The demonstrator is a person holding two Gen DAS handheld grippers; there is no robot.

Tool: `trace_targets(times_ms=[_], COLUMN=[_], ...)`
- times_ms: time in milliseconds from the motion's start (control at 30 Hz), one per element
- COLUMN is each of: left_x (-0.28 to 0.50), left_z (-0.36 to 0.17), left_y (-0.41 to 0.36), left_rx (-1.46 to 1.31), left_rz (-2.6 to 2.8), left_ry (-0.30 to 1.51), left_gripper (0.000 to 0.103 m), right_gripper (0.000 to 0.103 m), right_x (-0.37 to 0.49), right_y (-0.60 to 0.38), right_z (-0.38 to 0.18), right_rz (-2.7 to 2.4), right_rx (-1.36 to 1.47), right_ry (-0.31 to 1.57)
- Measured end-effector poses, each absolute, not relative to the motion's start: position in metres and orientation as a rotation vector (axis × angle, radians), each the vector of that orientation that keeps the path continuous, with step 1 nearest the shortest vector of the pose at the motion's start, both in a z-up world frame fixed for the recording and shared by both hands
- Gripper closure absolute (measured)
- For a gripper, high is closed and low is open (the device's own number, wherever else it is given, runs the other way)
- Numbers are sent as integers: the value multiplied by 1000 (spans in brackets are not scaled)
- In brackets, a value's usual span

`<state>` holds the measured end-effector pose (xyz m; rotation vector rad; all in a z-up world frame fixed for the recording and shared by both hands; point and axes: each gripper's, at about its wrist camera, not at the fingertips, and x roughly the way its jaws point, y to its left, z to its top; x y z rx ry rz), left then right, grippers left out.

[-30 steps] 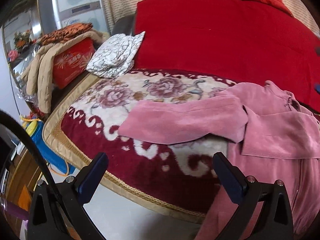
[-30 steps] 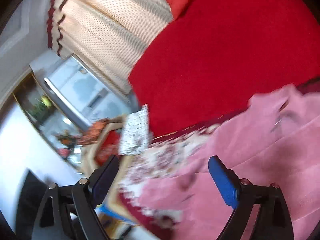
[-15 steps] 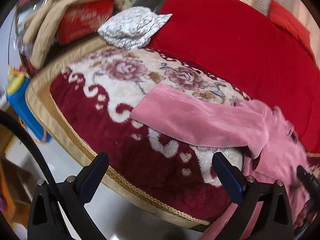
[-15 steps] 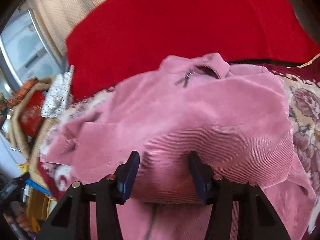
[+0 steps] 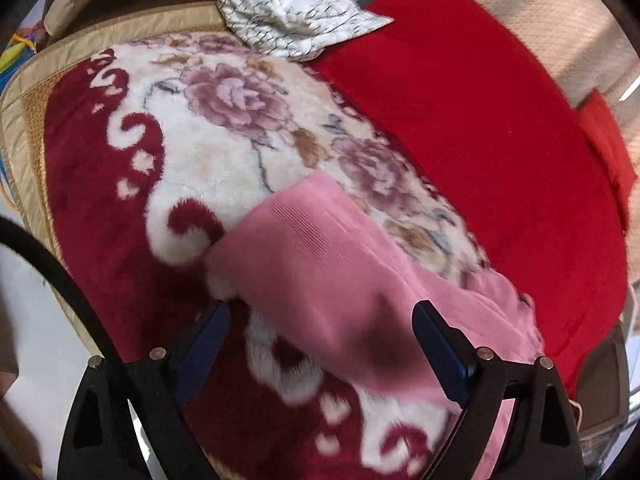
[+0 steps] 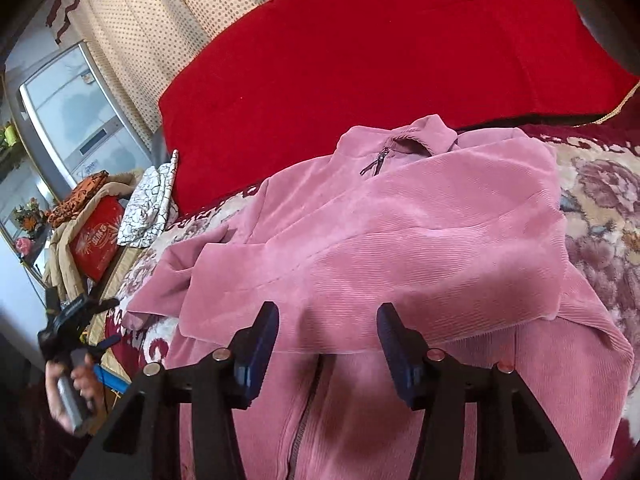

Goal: Fold large clothes

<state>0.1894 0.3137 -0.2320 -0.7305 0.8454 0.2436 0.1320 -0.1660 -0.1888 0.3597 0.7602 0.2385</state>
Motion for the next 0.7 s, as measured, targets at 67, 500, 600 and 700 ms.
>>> trace_targets(times_ms=[67, 500, 600, 700], left_x=[201, 194, 191, 189], left_z=[-247, -147, -105, -68], left_y=[322, 282, 231, 166], left_rx=[-782, -528, -384, -252], left_rz=[260, 131, 28, -98], left_ry=[884, 695, 649, 611], left_gripper=[51, 95, 95, 95], right_gripper=[48, 48, 48, 48], right_x=[130, 108, 101, 92], right_y=[-168, -197, -208, -220], right_z=[-187, -167, -162, -157], right_rz=[240, 229, 213, 195], right_rx=[370, 445, 469, 489], right_ry=[756, 668, 638, 612])
